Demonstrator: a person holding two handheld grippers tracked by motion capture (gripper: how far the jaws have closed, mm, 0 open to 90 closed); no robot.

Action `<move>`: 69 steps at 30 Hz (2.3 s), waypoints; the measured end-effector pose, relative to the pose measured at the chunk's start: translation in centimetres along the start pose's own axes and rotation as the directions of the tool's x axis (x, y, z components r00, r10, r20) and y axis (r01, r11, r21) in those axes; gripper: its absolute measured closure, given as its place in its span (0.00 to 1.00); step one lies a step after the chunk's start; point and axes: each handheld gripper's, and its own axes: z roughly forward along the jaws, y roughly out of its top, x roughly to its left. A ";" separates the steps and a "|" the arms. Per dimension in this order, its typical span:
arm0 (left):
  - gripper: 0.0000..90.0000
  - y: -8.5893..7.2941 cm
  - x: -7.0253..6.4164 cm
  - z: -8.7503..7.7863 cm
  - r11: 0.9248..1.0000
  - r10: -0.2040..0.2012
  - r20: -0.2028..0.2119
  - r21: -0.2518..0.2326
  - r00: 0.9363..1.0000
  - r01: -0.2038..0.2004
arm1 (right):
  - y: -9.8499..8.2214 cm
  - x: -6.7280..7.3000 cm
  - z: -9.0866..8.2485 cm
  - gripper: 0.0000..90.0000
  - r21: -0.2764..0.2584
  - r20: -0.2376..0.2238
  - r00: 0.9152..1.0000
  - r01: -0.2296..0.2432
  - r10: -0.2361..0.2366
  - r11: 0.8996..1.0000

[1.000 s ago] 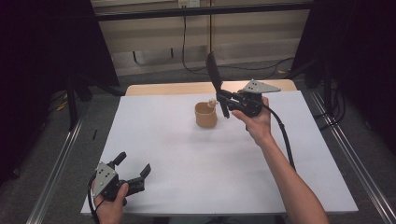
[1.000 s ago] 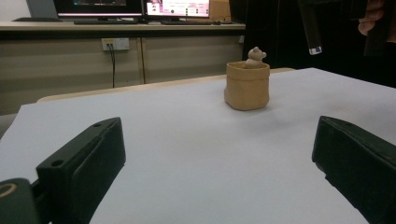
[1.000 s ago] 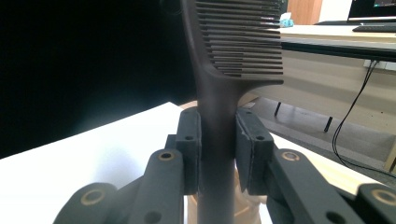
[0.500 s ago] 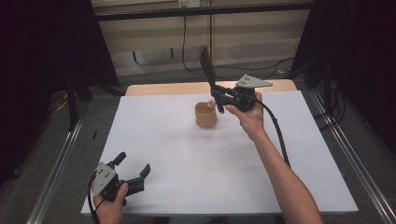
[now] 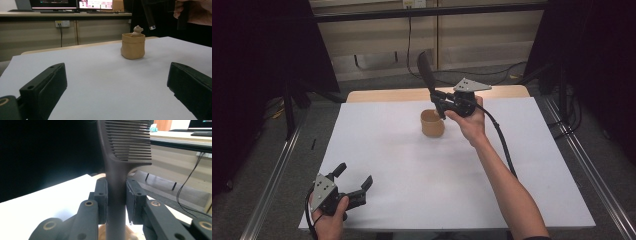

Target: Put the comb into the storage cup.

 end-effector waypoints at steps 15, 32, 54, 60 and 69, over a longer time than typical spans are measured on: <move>0.03 0.0 0.0 0.0 1.000 0.000 0.002 0.000 1.000 0.000 | -1.3 -0.2 2.2 0.81 -0.005 0.019 1.000 -0.013 0.013 1.000; 0.03 -0.1 0.1 0.1 1.000 -0.001 0.008 0.008 1.000 0.001 | -2.1 -0.4 3.8 0.81 0.012 0.008 1.000 0.009 -0.009 1.000; 0.03 -0.1 0.1 0.1 1.000 0.003 0.012 0.011 1.000 -0.003 | -4.4 -0.5 4.2 0.81 0.058 0.009 1.000 0.005 -0.006 0.998; 0.03 -0.1 0.0 0.1 1.000 -0.001 0.014 0.011 1.000 0.001 | -4.9 -0.5 3.9 0.81 0.072 0.009 1.000 0.012 -0.012 0.997; 0.03 -0.1 0.0 0.1 1.000 0.001 0.018 0.014 1.000 -0.001 | -5.5 -0.4 3.5 0.81 0.080 0.010 1.000 0.016 -0.017 0.997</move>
